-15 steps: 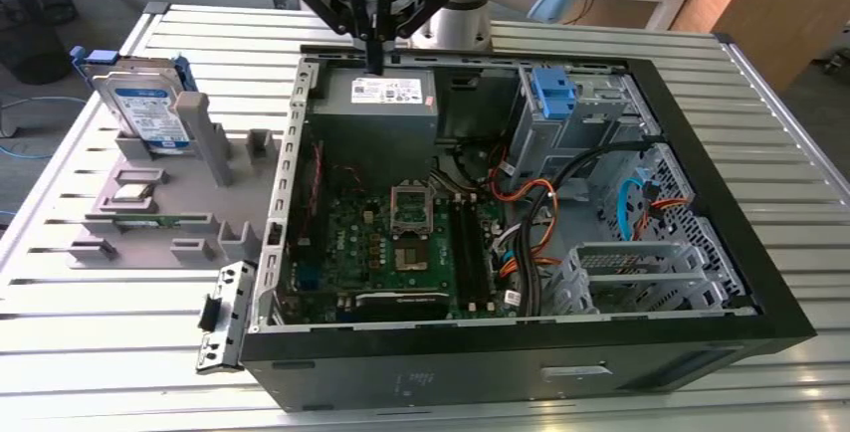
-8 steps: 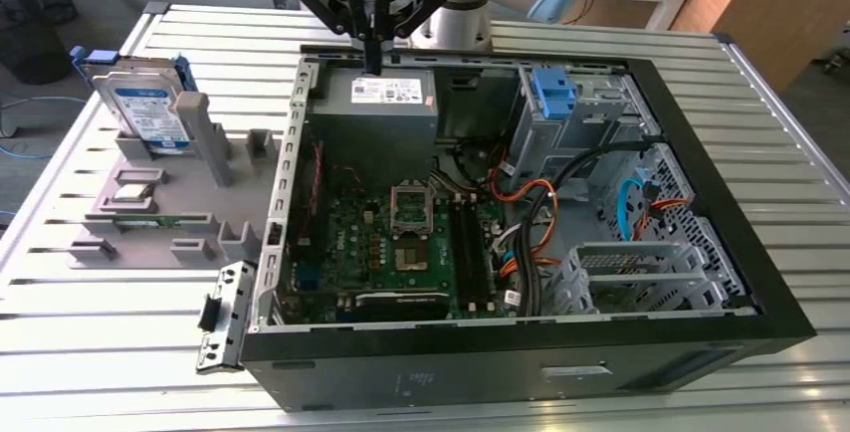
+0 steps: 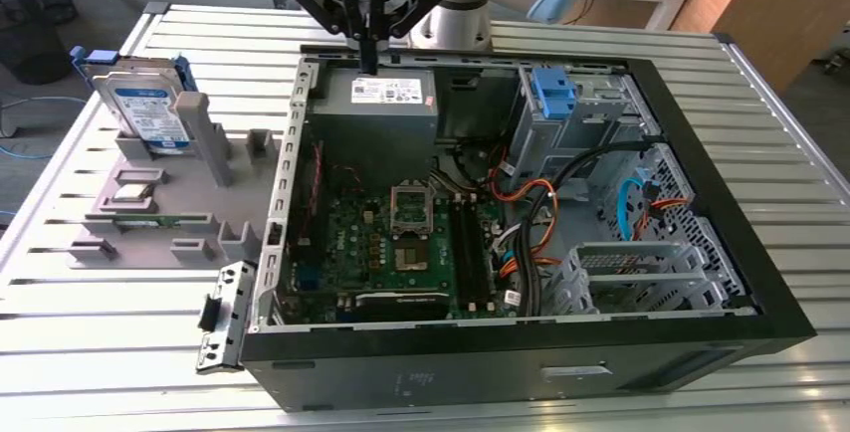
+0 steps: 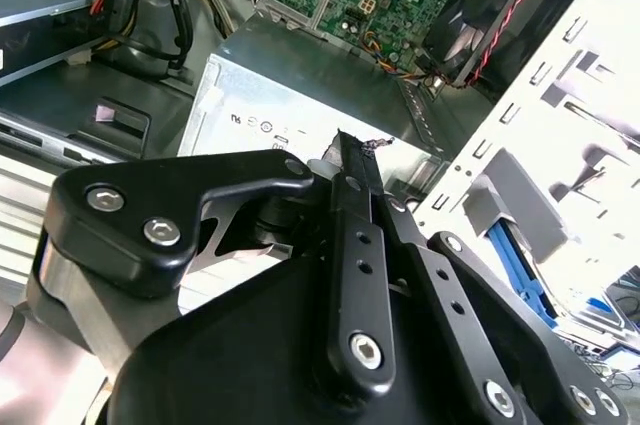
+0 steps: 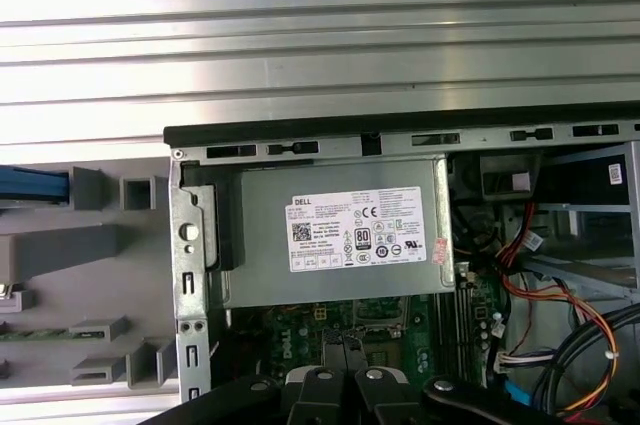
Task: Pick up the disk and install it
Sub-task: 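Reach for the disk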
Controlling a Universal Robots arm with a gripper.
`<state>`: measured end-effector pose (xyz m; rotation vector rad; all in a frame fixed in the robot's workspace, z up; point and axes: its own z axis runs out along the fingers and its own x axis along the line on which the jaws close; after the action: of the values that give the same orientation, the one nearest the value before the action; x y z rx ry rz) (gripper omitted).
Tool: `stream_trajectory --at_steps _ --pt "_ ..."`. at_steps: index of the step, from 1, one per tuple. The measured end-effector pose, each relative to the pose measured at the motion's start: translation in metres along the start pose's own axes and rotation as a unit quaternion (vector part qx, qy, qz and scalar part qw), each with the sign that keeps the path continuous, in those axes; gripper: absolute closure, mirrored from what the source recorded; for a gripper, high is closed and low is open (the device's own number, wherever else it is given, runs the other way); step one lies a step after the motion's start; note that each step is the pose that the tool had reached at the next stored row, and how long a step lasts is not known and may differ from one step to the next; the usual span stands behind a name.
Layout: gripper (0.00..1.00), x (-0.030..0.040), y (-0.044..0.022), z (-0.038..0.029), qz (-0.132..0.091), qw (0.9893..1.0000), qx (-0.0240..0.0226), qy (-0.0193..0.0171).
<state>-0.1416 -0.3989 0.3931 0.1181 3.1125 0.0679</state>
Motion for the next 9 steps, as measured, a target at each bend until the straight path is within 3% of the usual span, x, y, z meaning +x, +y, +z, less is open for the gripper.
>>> stream_trajectory --at_steps 9 --pt "0.89 0.0042 -0.0004 -0.0001 0.000 1.0000 0.0000 0.0000"
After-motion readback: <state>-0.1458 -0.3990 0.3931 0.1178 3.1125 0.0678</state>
